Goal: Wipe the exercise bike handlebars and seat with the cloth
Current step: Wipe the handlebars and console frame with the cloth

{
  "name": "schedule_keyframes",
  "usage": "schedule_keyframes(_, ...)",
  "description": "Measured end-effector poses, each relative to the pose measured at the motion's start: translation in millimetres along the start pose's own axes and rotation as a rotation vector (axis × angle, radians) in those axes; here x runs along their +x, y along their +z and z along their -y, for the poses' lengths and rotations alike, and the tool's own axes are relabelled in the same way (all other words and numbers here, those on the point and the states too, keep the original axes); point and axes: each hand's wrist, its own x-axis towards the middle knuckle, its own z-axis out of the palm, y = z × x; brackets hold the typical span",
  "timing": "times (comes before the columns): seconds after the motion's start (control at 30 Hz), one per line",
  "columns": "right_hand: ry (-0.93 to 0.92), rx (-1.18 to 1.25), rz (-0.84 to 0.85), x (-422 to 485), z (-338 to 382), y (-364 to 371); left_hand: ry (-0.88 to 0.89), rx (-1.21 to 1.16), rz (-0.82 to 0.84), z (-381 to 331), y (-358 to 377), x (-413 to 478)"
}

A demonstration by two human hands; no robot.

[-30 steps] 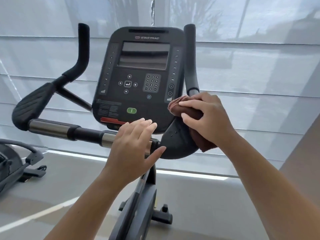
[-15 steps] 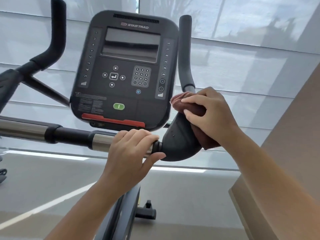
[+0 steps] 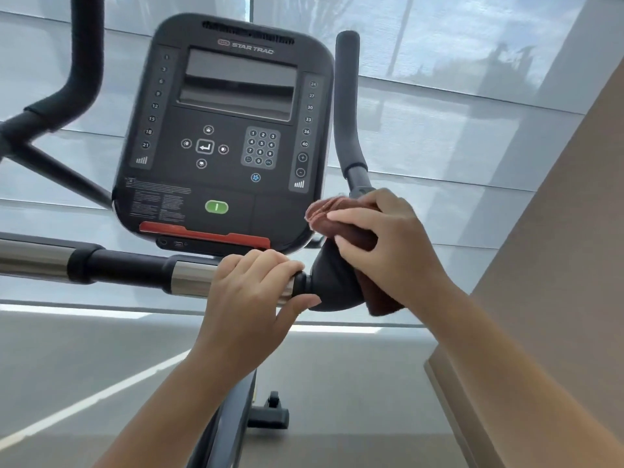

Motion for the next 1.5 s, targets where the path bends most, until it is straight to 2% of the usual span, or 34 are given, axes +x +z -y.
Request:
schedule_keyframes(0.07,-0.067,0.048,-0.026,-28.1,10.6,3.9,0.007,0.004,-0.006,0.4,0.6,0.4)
schedule_keyframes(0.17,-0.124,0.097,0.026,-26.8,2.5,-1.6,0.014,-0.004,-0.007,2.0,0.8,0.1)
schedule_keyframes(0.33,0.059,0.023,0.020,38.3,-23.6,-12.5,-0.042,-0.041,0.031,-0.6,-3.1,1.4)
schedule_keyframes(0.4,0.072,0.022,0.017,35.7,-24.3,-10.7,-0.053,-0.058,0.036,-0.6,-3.8,1.7)
schedule_keyframes(0.57,-0.068,0.125,-0.058,-29.2,-14.5,-6.4,-0.087,-0.079,0.033,-2.0,-3.7,2.7)
schedule_keyframes(0.63,-0.095,0.141,-0.046,-18.5,-23.4,-9.9,-0.089,-0.082,0.035,-1.5,-3.6,3.1)
schedule_keyframes(0.77,0.049,0.116,-0.025,45.6,-43.8,-11.9,-0.096,-0.079,0.046,-2.8,-4.9,2.7)
schedule_keyframes(0.87,0.122,0.189,-0.024,47.7,-50.4,-11.3,-0.091,-0.086,0.034,-3.1,-4.6,2.4)
schedule_keyframes(1.07,0.053,0.364,-0.250,-27.6,-46.6,6.6,-0.071,-0.079,0.005,-1.1,-3.4,4.0)
schedule_keyframes(1.13,0.120,0.479,-0.293,-9.0,-56.8,8.5,-0.068,-0.078,0.010,-1.1,-3.9,5.3)
schedule_keyframes(1.23,0.312,0.694,-0.293,23.4,-72.8,10.3,-0.075,-0.077,0.030,-3.6,-6.2,5.9)
schedule_keyframes(1.33,0.429,0.939,-0.373,3.7,-71.9,25.9,-0.102,-0.083,0.050,-5.2,-8.3,6.9)
schedule_keyframes(1.4,0.443,0.989,-0.465,-28.0,-62.1,40.4,-0.124,-0.112,0.071,-5.2,-9.5,8.1)
schedule_keyframes(1.5,0.371,0.977,-0.541,-44.1,-56.7,45.9,-0.161,-0.152,0.096,-7.3,-11.2,11.9)
